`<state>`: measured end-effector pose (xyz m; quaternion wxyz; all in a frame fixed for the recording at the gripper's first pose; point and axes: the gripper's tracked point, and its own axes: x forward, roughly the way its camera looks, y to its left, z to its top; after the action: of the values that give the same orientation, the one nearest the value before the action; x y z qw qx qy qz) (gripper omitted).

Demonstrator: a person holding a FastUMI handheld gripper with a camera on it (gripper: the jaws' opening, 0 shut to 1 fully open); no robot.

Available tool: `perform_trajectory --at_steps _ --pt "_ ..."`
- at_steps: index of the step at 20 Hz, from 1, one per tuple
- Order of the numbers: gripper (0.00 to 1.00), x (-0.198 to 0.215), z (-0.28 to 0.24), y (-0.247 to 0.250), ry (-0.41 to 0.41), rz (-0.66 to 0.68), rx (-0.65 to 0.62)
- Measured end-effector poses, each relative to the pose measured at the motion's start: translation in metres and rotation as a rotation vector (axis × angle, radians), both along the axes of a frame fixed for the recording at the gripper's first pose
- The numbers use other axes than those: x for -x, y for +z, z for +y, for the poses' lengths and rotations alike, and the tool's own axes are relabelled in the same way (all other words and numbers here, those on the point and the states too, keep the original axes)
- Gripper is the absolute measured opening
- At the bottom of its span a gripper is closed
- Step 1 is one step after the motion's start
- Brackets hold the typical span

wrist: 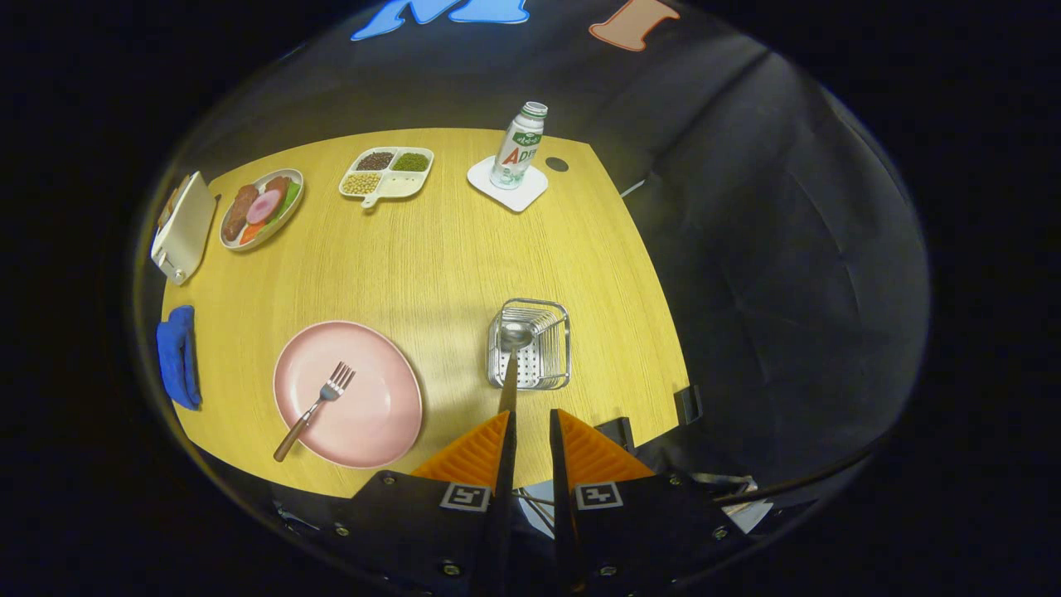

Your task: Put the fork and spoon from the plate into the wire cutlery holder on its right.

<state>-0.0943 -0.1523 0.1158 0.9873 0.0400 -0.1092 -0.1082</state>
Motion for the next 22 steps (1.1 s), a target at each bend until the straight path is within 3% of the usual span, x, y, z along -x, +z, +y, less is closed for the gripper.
perform_trajectory --at_steps 12,22 --pt "0.23 0.022 0.066 0.012 0.006 -0.124 -0.012" --pt "0.23 0.013 0.16 -0.007 0.017 -0.07 0.088"
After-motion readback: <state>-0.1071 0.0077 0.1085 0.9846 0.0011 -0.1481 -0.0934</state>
